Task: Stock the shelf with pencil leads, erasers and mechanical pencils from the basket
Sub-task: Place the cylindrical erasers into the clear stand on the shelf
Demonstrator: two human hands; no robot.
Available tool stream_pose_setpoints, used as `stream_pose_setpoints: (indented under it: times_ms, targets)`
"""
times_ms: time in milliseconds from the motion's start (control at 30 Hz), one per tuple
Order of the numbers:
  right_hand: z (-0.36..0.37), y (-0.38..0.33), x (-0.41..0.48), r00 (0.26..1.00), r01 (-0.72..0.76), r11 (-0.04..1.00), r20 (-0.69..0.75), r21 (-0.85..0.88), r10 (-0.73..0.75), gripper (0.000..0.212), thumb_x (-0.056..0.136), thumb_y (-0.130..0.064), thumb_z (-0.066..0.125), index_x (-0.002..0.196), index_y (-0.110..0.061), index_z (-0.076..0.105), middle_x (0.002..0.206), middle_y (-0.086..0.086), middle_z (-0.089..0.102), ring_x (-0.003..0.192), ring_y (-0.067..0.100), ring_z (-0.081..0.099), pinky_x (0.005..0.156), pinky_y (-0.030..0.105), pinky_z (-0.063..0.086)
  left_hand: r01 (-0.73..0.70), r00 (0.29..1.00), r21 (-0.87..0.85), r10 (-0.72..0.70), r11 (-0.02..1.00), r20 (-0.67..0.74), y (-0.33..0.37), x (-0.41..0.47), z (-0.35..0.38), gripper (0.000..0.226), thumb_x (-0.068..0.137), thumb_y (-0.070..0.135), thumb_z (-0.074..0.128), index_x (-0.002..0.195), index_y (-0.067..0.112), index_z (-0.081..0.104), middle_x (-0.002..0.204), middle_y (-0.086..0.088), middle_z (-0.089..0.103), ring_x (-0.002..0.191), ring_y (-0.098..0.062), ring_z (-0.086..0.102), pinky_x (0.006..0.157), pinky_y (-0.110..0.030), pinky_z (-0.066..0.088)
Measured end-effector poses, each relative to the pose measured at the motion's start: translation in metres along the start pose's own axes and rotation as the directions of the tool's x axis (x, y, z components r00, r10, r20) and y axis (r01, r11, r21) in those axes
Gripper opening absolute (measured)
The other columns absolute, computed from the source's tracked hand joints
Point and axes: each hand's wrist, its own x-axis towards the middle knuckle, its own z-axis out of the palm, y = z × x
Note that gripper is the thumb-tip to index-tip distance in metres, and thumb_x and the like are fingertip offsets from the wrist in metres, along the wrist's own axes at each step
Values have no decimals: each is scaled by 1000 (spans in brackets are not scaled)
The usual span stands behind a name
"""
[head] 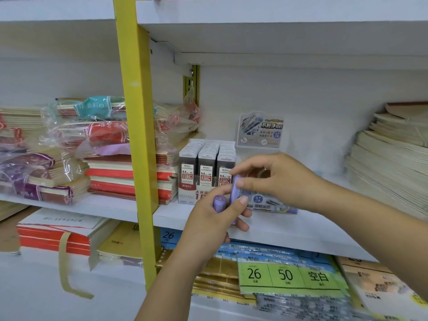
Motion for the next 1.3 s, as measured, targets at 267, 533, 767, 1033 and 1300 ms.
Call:
stream_pose_setpoints:
  times_ms: [267,533,767,1033,1300]
  targets:
    - [-36,11,21,917,-1,983,-391,182,74,19,86,-11,69,94,-27,67,86,-4,68,71,6,64,70,20,52,32,997,46,-29,998,-71,-10,3,-8,4,92,46,61,94,46,64,68,6,68,48,-6,50,45,-19,39]
    - [-20,37,42,948,-78,983,-317,-167,21,14,84,-16,73,90,-26,65,87,-9,67,79,8,62,70,8,45,59,996,67,-54,996,-72,-18,8,-19,12,86,54,63,93,44,62,62,16,53,50,-2,46,54,-21,39]
    - [-17,43,40,967,-81,985,-250,-151,42,13,83,-12,73,86,-23,67,81,-12,66,68,-8,58,63,0,41,147,988,10,-148,989,36,-14,6,-30,20,88,37,58,103,26,51,65,4,55,59,-13,51,68,-37,44]
    - [-15,44,42,970,-57,988,-242,-145,20,16,82,-13,74,86,-27,68,82,-15,67,73,-7,60,65,1,42,74,994,2,-74,997,77,-7,0,-27,8,101,23,52,106,17,56,72,3,64,66,-10,62,67,-22,52]
    - [-19,44,45,973,-66,990,-229,-129,35,21,81,-13,76,81,-32,67,80,-17,67,70,-9,61,65,2,44,15,999,-55,-13,998,31,-6,1,-26,15,99,32,55,109,40,62,80,3,71,72,-15,71,62,-32,61]
